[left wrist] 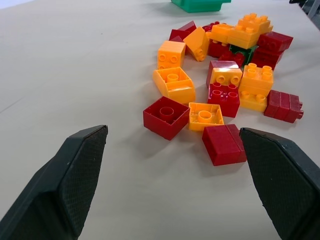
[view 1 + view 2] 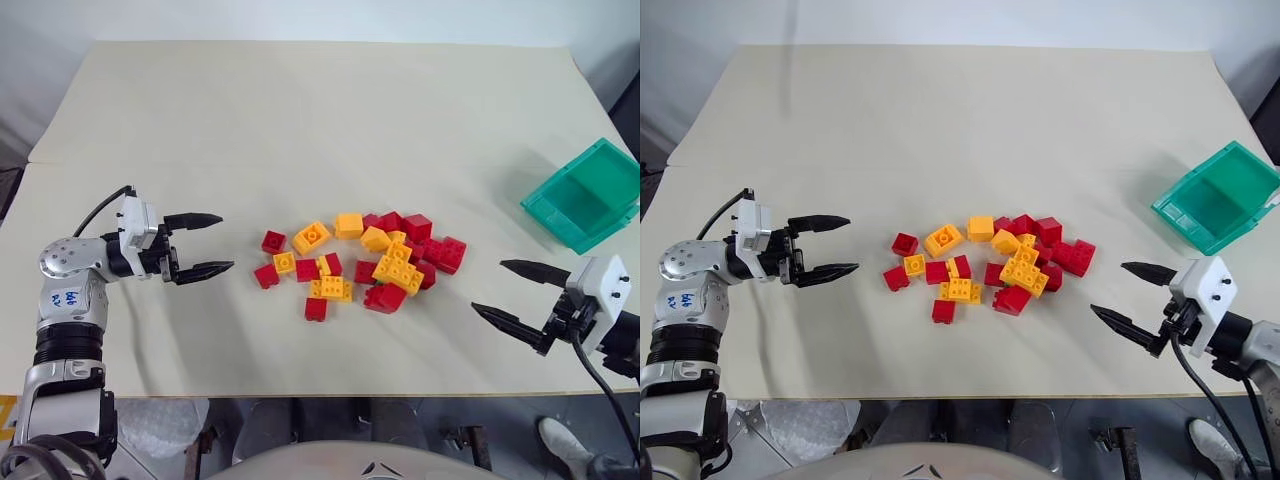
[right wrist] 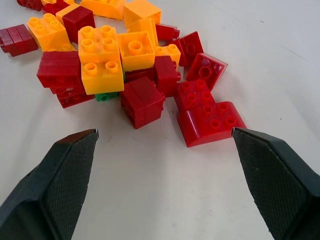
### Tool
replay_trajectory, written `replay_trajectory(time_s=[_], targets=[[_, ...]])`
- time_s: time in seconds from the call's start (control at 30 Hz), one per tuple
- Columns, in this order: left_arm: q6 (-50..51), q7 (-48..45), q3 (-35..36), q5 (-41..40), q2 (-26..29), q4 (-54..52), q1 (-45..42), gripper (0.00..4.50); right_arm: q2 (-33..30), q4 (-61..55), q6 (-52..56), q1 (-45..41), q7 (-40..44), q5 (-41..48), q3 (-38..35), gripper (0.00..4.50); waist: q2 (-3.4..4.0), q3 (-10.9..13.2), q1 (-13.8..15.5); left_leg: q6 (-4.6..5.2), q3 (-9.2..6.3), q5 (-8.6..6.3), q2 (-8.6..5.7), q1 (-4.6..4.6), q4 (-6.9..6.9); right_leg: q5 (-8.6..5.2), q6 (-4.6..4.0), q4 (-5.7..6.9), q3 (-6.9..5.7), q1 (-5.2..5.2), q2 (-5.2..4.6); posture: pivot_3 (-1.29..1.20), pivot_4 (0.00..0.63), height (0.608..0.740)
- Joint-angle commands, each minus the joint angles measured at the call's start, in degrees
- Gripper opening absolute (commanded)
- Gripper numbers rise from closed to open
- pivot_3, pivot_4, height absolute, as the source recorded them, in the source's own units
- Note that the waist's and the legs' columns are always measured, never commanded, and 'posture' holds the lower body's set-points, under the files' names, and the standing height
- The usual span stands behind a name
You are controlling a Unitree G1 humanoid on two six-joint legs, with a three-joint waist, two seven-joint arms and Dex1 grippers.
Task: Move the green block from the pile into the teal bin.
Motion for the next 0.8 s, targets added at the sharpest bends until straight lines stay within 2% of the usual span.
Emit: replay_trajectory(time_s=[0.03,0.23,0.33,0.37,0.47,0.53,0.7,0.8], targets=[[-0.9,-1.2,0.5,-1.3,-0.4,-1.2,-1.4,4.50,0.6,-1.9,-0.8,-0.3,-0.4,1.1,-1.6,4.47,0.00,0.0,0.0,0.00,0.00,0.00,0.00,0.00,0.00,0.00,0.00,0.00,0.00,0.00,0.00,0.00,0.150,0.740],[4.5,0.8,0.4,-1.8,-0.7,-2.9,-3.0,4.50,-0.3,-6.8,5.3,0.8,-5.6,0.0,-1.2,4.47,0.00,0.0,0.0,0.00,0.00,0.00,0.00,0.00,0.00,0.00,0.00,0.01,0.00,-0.01,0.00,0.00,0.150,0.740],[7.3,1.6,-0.5,-0.9,-0.2,-3.9,-3.1,4.50,-3.7,-10.5,10.1,2.0,-6.3,-1.8,0.7,4.47,0.00,0.0,0.0,0.00,0.00,0.00,-0.01,-0.01,0.00,0.00,0.00,0.01,0.01,-0.01,0.00,0.00,0.150,0.740],[7.2,1.4,-0.7,-0.7,-0.3,-4.2,-3.1,4.50,-3.4,-11.5,12.3,1.7,-6.9,0.8,0.2,4.47,0.00,0.0,0.0,0.01,0.00,0.00,-0.01,-0.01,0.01,0.00,0.00,0.01,0.02,-0.01,0.00,0.00,0.150,0.740],[7.1,-1.0,-0.6,-2.2,-0.9,-4.3,-3.7,4.50,-2.0,-17.8,16.1,2.1,-8.7,6.3,-1.1,3.89,-0.01,0.0,0.0,0.01,-0.02,-0.01,0.01,-0.01,0.00,0.00,0.00,-0.01,0.00,-0.01,0.01,0.00,0.150,0.740],[6.7,-1.0,-1.1,-1.6,-1.0,-4.1,-4.1,4.50,-0.8,-22.2,17.0,1.8,-10.6,9.0,-1.0,3.27,-0.01,0.0,0.1,-0.01,-0.05,-0.01,0.03,-0.02,0.00,0.00,0.00,-0.02,-0.02,-0.01,0.04,0.00,0.150,0.740],[5.8,-5.7,-2.2,-2.9,-1.6,-5.2,-3.3,4.50,0.0,-28.8,22.8,-2.4,-17.5,13.9,5.2,1.66,-0.02,0.0,0.0,-0.01,-0.04,-0.02,0.00,-0.02,0.02,0.01,0.01,-0.04,0.01,0.00,0.00,0.00,0.150,0.740],[7.3,-8.5,-2.6,-4.7,-2.3,-7.5,-2.4,4.50,0.6,-28.6,26.0,-6.9,-21.0,14.2,12.2,0.73,-0.02,0.0,-0.1,-0.01,-0.05,-0.02,0.01,-0.02,0.01,0.01,0.01,-0.05,0.01,-0.01,0.00,0.00,0.150,0.740]])
